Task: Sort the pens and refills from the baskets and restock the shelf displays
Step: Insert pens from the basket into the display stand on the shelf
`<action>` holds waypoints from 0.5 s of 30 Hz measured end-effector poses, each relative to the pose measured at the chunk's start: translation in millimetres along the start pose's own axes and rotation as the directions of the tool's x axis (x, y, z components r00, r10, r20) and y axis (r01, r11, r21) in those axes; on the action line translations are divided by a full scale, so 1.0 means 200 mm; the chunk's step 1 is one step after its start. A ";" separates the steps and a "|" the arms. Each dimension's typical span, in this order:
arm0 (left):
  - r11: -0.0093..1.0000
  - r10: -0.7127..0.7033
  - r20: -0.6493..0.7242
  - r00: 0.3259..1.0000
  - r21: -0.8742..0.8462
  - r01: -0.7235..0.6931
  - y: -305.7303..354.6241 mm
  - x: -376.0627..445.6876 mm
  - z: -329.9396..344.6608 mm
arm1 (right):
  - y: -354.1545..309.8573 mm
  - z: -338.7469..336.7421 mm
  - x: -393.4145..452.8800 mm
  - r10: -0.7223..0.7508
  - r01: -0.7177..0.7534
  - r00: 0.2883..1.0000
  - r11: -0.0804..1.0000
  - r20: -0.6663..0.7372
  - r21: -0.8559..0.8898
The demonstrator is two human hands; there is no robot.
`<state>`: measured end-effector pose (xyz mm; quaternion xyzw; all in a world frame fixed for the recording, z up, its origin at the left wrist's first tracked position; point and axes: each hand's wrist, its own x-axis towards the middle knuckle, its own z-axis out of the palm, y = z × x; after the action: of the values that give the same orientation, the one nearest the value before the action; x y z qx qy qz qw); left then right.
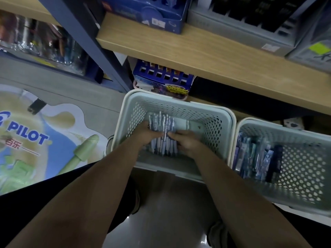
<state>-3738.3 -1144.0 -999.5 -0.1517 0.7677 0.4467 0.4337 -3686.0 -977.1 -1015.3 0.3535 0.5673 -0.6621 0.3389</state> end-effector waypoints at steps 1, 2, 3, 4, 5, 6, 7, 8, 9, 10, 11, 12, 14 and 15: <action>1.000 -0.012 0.003 1.000 -0.002 0.012 0.01 0.00 0.00 | 0.00 0.00 -0.01 -0.014 0.014 1.000 1.000 -0.017 -0.007; 1.000 -0.022 0.015 1.000 -0.015 0.022 0.02 -0.02 0.01 | 0.00 0.01 -0.01 -0.034 0.034 0.999 0.999 -0.029 -0.005; 0.999 -0.034 0.025 0.999 -0.030 0.035 0.02 -0.03 0.01 | 0.00 0.01 -0.02 -0.042 0.041 0.999 0.999 -0.033 -0.015; 0.999 -0.035 0.047 0.998 -0.034 0.037 0.02 -0.03 0.01 | 0.02 0.00 -0.02 -0.048 0.048 0.998 0.999 -0.027 -0.010; 0.999 -0.041 0.052 0.998 -0.034 0.043 0.01 -0.03 0.01 | 0.02 -0.01 -0.03 -0.039 0.039 0.999 0.999 -0.018 -0.006; 0.998 -0.043 0.060 0.997 -0.051 0.046 0.01 -0.03 0.02 | 0.02 -0.02 -0.03 -0.020 0.020 1.000 1.000 -0.002 0.008; 0.996 -0.055 0.057 0.997 -0.072 0.059 0.01 -0.04 0.03 | 0.02 -0.02 -0.04 0.001 -0.001 1.000 1.000 0.003 0.015; 0.992 -0.071 0.057 0.996 -0.101 0.076 -0.02 -0.03 0.03 | 0.02 -0.02 -0.04 0.018 -0.019 1.000 1.000 0.013 0.022; 0.990 -0.078 0.051 0.996 -0.117 0.083 -0.03 -0.02 0.04 | 0.00 -0.02 -0.06 0.029 -0.029 1.000 0.999 0.002 0.021; 0.988 -0.079 0.057 0.995 -0.126 0.086 -0.03 -0.02 0.04 | 0.00 -0.02 -0.05 0.036 -0.036 0.999 0.999 0.000 0.019; 0.987 -0.084 0.054 0.995 -0.130 0.091 -0.02 -0.02 0.04 | -0.01 -0.01 -0.06 0.034 -0.034 0.999 0.999 -0.012 0.017; 0.987 -0.088 0.050 0.995 -0.130 0.094 -0.03 -0.02 0.04 | -0.01 -0.01 -0.05 0.038 -0.038 0.999 0.999 -0.012 0.014; 0.989 -0.080 0.037 0.996 -0.123 0.084 -0.03 0.00 0.04 | -0.01 -0.01 -0.05 0.028 -0.028 0.999 1.000 -0.036 -0.005; 0.990 -0.070 0.038 0.997 -0.123 0.074 -0.01 -0.01 0.04 | -0.01 -0.02 -0.04 0.022 -0.022 0.998 1.000 -0.052 -0.012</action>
<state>-3731.7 -1138.9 -1001.6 -0.1986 0.7251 0.4801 0.4520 -3683.6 -973.2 -1006.6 0.3748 0.5761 -0.6454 0.3334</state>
